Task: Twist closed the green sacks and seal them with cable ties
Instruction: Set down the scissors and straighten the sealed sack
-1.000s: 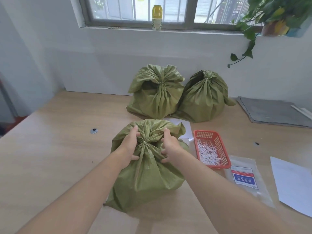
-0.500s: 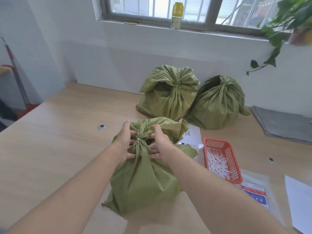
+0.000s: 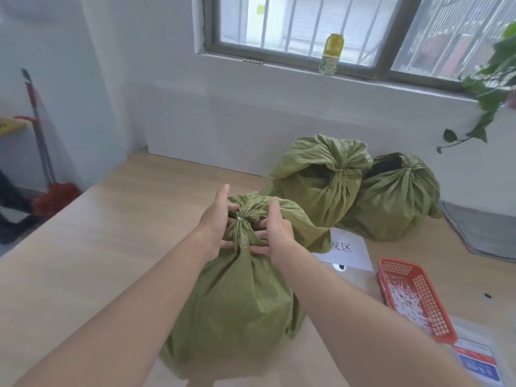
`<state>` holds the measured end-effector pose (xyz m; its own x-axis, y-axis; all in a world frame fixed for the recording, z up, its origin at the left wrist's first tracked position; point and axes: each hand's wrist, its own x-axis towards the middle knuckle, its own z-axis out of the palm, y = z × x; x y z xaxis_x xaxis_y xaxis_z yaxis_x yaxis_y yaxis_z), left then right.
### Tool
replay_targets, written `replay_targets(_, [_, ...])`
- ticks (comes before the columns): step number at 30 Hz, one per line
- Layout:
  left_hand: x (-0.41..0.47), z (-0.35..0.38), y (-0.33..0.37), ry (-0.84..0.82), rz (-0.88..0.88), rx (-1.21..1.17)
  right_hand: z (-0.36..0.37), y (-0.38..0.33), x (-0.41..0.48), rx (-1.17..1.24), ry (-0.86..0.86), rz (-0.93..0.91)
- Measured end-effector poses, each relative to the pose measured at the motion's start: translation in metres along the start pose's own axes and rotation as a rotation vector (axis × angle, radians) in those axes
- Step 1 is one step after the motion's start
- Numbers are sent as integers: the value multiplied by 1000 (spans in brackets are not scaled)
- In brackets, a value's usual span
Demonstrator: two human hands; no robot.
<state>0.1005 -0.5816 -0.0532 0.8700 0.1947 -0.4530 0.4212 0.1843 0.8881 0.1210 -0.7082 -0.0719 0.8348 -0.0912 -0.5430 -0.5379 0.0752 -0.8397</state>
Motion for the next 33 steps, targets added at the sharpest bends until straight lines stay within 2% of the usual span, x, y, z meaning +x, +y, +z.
replay_targets(6, [39,-65,39,7,62,13,87,-19,17,31,46,-23])
replay_targets(11, [82,-99,72,75,135,13,148,-40,49,81,31,-29])
replay_targets(23, [244,-117,177,152,159,-107,242,-154,184,43,-140,-172])
replay_targets(25, [274,-105,193,137,183,-157,250,-180,215,9,-104,-219])
replay_targets(33, [372,-14,231,-9,262,-288,222,-263,320,-106,265,-507])
